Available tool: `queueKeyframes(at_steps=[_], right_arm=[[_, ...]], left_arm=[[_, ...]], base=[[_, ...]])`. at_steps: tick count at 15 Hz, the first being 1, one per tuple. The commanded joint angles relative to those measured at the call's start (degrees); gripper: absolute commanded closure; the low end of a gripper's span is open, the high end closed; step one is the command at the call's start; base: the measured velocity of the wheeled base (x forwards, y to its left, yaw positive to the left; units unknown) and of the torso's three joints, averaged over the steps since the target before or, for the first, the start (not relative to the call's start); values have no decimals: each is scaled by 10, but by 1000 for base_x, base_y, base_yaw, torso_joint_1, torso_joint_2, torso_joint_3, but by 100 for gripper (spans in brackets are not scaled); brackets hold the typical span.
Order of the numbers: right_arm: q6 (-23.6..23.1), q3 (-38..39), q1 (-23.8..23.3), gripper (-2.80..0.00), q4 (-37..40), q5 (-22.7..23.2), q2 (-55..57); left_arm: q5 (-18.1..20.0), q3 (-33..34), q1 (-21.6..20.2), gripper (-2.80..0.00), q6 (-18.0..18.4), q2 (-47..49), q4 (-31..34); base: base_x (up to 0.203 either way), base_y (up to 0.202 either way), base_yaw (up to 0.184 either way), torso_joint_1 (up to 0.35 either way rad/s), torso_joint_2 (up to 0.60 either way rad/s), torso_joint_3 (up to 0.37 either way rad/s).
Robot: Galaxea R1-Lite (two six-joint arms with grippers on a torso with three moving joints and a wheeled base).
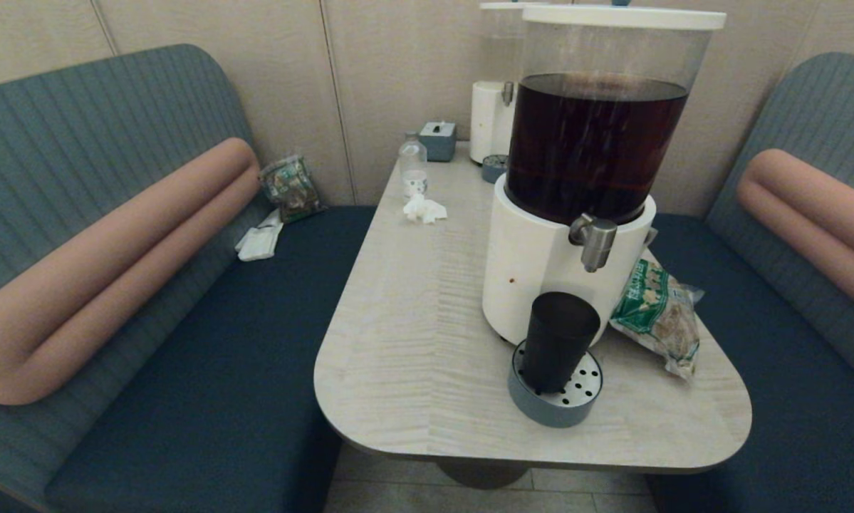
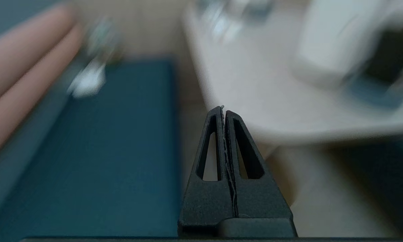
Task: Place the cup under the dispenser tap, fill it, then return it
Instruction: Turn on the faucet
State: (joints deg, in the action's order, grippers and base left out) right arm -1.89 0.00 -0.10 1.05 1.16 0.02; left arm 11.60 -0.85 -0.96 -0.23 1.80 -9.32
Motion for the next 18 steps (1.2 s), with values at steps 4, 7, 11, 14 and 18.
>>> queueKeyframes(at_steps=[4, 7, 11, 14, 18], right_arm=[[2, 1, 0, 0, 0, 0, 0], [2, -8, 0, 0, -4, -8, -1], [48, -192, 1, 0, 47, -2, 53], [101, -366, 13, 0, 66, 6, 242], [149, -670, 50, 0, 195, 21, 497]], left_arm=[[-121, 3, 0, 0, 1, -17, 110], [-119, 3, 0, 0, 6, -17, 107], [-118, 8, 1, 0, -2, -17, 93], [-118, 9, 0, 0, -3, -17, 91], [-118, 9, 0, 0, -2, -17, 91]], base=[[0, 0, 0, 0, 0, 0], [0, 0, 0, 0, 0, 0], [0, 0, 0, 0, 0, 0], [0, 0, 0, 0, 0, 0], [0, 0, 0, 0, 0, 0]])
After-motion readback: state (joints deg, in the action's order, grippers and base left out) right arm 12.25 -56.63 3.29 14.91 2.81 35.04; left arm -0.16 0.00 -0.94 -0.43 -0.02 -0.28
